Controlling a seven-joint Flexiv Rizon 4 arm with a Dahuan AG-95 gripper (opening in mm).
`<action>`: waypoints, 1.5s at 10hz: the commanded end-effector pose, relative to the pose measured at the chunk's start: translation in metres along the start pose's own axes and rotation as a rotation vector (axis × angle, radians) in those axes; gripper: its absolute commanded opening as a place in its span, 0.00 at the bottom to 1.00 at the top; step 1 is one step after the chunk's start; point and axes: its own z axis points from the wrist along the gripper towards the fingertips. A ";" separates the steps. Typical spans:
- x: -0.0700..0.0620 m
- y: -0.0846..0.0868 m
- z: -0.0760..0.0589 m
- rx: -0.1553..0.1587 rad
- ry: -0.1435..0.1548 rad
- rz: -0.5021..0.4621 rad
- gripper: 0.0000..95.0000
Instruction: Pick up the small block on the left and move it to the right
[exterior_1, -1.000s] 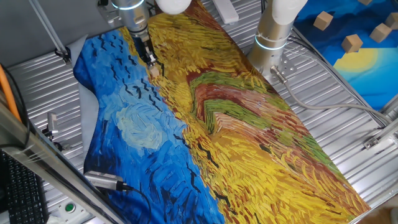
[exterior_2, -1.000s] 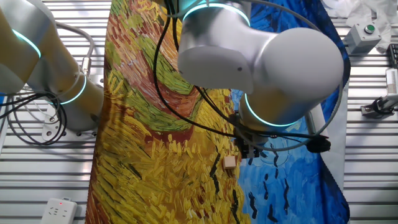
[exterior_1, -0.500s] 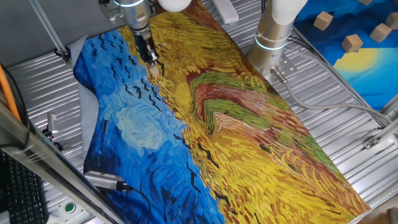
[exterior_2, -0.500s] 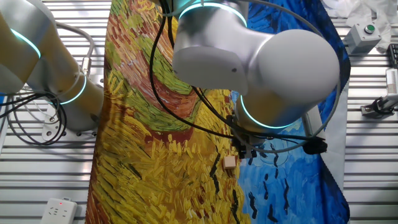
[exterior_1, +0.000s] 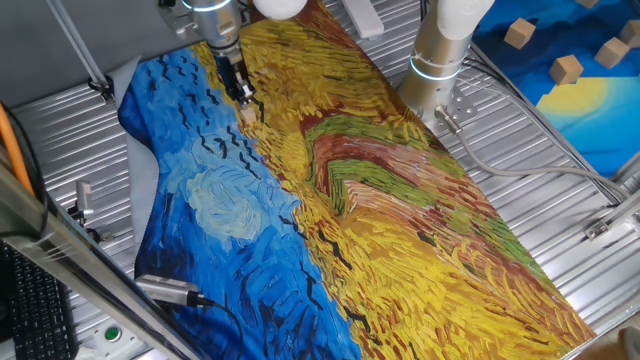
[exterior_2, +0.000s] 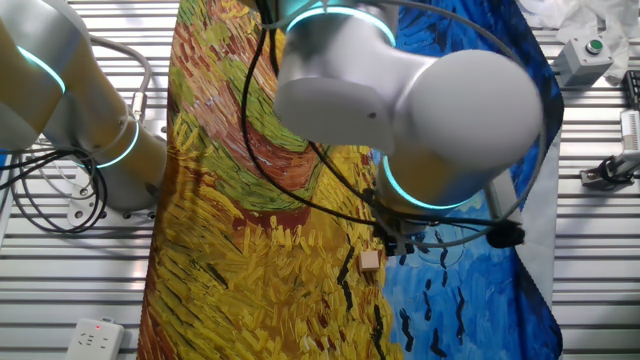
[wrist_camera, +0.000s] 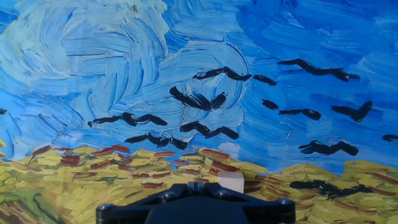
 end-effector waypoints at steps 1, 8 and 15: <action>-0.002 0.000 0.000 -0.024 0.061 0.091 0.00; -0.002 0.000 0.000 -0.013 0.049 0.300 0.00; -0.002 0.000 0.000 -0.013 0.065 0.407 0.00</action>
